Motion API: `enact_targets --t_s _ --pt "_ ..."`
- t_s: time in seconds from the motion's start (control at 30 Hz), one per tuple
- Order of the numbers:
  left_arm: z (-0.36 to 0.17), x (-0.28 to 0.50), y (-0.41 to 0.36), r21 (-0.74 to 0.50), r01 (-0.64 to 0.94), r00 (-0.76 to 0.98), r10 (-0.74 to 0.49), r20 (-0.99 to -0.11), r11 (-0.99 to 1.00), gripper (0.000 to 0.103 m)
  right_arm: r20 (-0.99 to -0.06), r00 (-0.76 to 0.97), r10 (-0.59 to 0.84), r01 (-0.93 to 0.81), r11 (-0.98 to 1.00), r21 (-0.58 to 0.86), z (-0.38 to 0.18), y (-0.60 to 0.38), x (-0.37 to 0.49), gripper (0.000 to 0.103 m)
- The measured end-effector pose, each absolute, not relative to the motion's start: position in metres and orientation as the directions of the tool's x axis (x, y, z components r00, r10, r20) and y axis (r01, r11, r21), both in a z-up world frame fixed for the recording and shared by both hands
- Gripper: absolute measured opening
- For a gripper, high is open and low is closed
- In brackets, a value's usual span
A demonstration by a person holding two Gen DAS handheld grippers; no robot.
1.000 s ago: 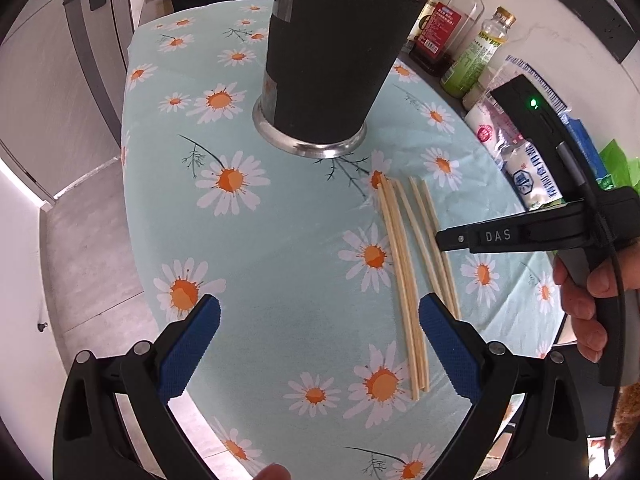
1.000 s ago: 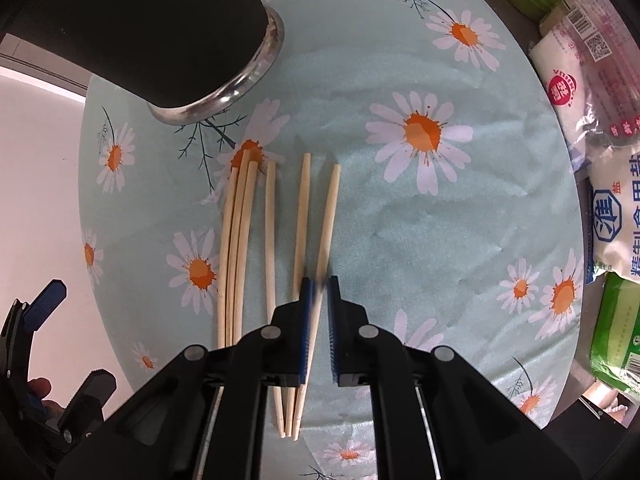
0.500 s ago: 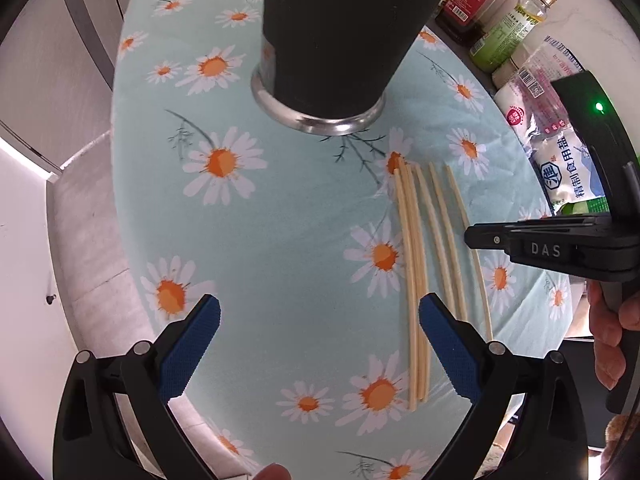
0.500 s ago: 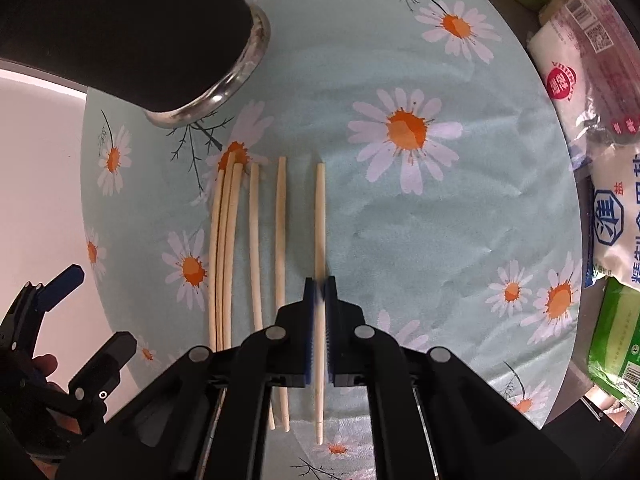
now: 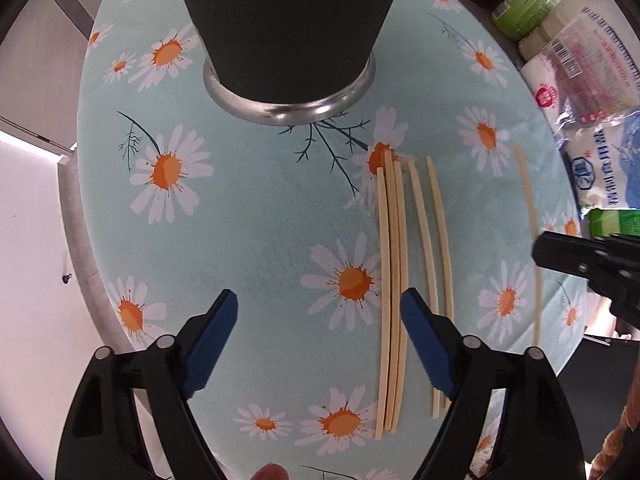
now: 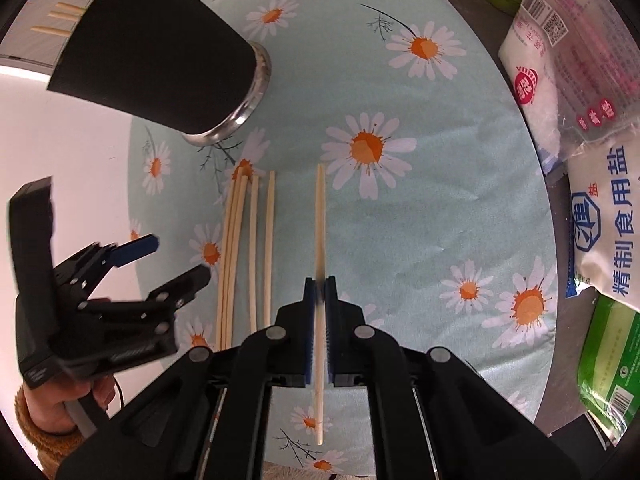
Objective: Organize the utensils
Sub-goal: 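Close the left gripper on a chopstick while the right gripper holds its own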
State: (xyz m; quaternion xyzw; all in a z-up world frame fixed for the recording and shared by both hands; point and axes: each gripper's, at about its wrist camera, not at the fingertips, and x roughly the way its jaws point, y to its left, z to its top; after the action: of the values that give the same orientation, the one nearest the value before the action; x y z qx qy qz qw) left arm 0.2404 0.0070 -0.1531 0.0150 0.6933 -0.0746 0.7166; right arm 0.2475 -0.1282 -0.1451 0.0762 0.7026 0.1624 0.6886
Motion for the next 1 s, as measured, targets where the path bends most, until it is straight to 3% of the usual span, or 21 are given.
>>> enact_targets --t_s 0.7,0.77,1.0 --pt "-0.169 0.245 -0.013 0.018 0.120 0.013 0.017 -1.000 0.993 0.076 -0.919 -0.063 0.388 -0.209 0.896 0.393 -0.127 -0.143 0.232 0.006" --pt "-0.171 0.249 -0.015 0.022 0.130 0.010 0.021 -1.000 0.991 0.067 -0.918 -0.063 0.391 -0.212 0.894 0.395 -0.126 -0.142 0.233 0.006" --pt "-0.173 0.250 -0.020 0.008 0.129 0.011 0.007 -1.000 0.992 0.064 -0.918 -0.056 0.392 -0.209 0.895 0.395 -0.123 -0.144 0.234 0.006"
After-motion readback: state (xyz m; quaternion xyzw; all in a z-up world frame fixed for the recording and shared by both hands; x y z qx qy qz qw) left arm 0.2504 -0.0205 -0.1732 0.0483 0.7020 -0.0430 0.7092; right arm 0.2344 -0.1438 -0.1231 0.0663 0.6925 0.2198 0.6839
